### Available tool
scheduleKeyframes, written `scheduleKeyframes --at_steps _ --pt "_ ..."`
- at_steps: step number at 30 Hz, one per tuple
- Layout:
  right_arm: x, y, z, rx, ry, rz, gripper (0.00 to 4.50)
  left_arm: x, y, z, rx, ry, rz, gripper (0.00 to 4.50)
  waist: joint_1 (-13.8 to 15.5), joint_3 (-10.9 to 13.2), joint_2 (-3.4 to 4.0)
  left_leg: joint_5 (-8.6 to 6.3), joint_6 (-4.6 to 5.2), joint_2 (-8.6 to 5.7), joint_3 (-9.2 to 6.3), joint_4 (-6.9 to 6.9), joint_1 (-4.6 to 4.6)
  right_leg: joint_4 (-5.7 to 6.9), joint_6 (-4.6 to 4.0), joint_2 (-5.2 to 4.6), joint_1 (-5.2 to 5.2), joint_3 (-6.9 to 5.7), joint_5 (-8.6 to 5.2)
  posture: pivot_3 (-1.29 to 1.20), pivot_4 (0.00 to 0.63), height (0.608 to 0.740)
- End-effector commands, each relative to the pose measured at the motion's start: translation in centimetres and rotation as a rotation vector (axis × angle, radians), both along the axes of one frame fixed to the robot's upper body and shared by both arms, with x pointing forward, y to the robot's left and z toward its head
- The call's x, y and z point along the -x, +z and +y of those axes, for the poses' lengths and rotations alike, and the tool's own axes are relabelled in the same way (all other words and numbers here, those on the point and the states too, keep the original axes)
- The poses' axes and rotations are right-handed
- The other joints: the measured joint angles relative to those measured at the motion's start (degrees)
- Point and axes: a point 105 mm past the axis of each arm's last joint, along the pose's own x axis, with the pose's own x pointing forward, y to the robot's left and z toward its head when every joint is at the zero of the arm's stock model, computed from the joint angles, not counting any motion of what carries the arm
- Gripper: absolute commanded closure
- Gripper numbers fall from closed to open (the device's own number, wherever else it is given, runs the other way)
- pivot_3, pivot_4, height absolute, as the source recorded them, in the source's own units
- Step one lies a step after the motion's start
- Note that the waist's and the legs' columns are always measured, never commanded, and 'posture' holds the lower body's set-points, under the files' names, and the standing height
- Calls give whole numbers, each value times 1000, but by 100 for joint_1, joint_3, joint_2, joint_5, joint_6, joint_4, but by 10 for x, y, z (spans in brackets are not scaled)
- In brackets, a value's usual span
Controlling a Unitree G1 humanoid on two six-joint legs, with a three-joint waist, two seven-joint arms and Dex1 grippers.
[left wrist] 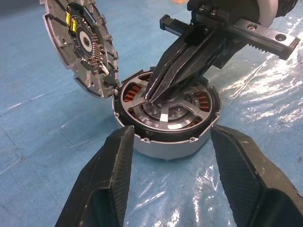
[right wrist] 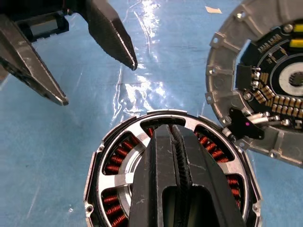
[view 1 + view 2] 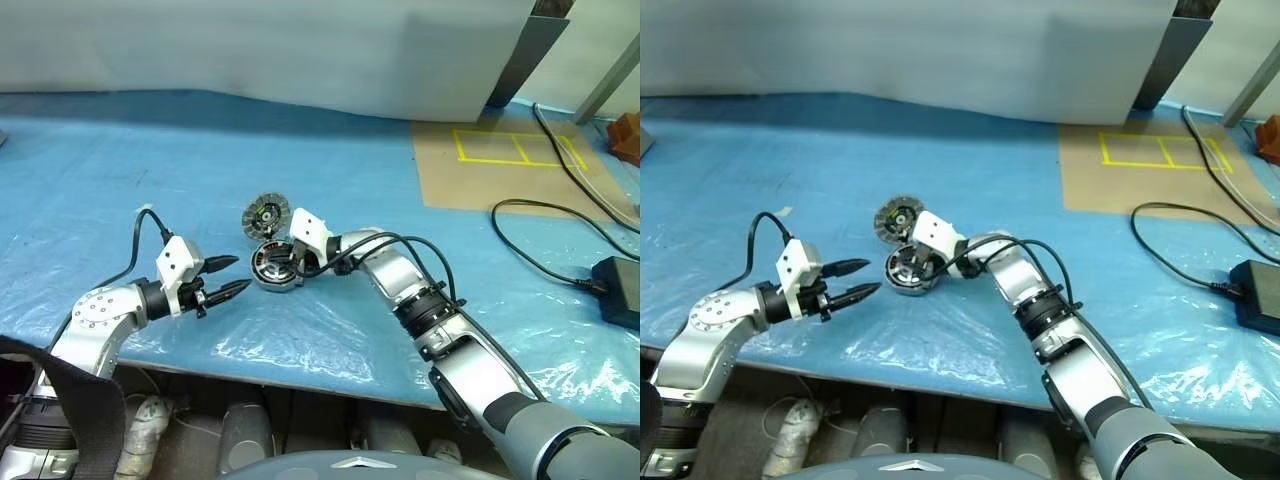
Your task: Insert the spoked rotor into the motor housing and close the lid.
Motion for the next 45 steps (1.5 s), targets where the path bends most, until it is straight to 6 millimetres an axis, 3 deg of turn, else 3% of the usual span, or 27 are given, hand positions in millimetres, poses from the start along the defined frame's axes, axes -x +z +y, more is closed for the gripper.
scheduleKeyframes --at_steps 1,5,6,9,11,13,20,25,29,31,35,37,41,45 --pt "1 54 5 -226 27 52 4465 -2 8 -6 7 -26 -41 1804 -4 0 0 0 0 0 0 0 -7 -1 0 0 -7 0 0 0 150 740" --pt "4 54 9 -214 44 77 4465 -2 7 -6 7 -30 -41 1804 -33 0 -1 1 0 3 0 -6 -21 1 12 8 -29 -2 7 0 150 740" --pt "5 44 9 -160 48 59 4465 -2 7 -6 6 -30 -41 1804 -29 0 -1 1 0 5 -1 -8 -21 2 11 8 -29 -5 7 0 150 740" --pt "1 -27 1 182 7 -44 4465 -1 6 -6 5 -32 -39 1804 -24 -1 -2 1 -2 4 -1 -14 -23 -3 10 7 -28 -9 6 0 150 740" --pt "1 -49 -5 275 4 -67 4465 0 6 -6 5 -32 -38 1804 -37 -3 8 1 -3 2 0 -12 -24 -3 0 3 -27 -11 1 0 150 740" --pt "3 -52 -4 280 17 -68 4465 1 6 -6 3 -31 -39 1804 -35 -5 8 0 -3 -1 2 -15 0 -2 0 1 -8 -3 0 0 150 740" --pt "0 -4 -1 13 4 46 4465 2 5 -7 2 -38 -34 1804 -8 -3 9 -9 12 1 4 -16 48 -5 0 -2 35 11 -2 0 150 740" --pt "7 36 10 -186 51 138 4465 -1 5 -8 4 -41 -36 1804 -8 -2 7 0 0 0 3 -9 -15 -5 0 3 -22 6 0 0 150 740" --pt "24 35 22 -132 145 95 4465 -2 5 -9 4 -45 -36 1804 -27 -2 7 1 0 5 0 -14 -28 -2 18 9 -37 -5 12 0 150 740" --pt "31 23 27 -58 180 58 4465 -1 5 -9 4 -46 -35 1804 -26 -2 7 1 -1 5 0 -23 -27 -5 18 9 -37 -8 11 0 150 740" --pt "12 -26 25 201 86 -77 4465 -1 4 -8 1 -46 -34 1804 -26 -2 6 0 -3 2 1 -25 -25 -6 0 5 -36 -8 1 0 150 740" --pt "10 -38 20 244 88 -83 4465 0 5 -9 1 -48 -34 1804 -30 -2 8 0 -3 0 3 -24 -24 -6 -1 1 -36 -6 0 0 150 740" --pt "9 -17 17 102 72 0 4465 0 6 -8 3 -42 -37 1804 -27 -2 7 -1 -2 0 4 -23 10 -6 -1 0 -4 3 -1 0 150 740" --pt "16 35 10 -147 123 146 4465 -4 10 -1 29 -9 -32 1804 4 5 7 -1 -1 1 3 -11 -5 -5 0 0 -11 2 0 0 150 740"
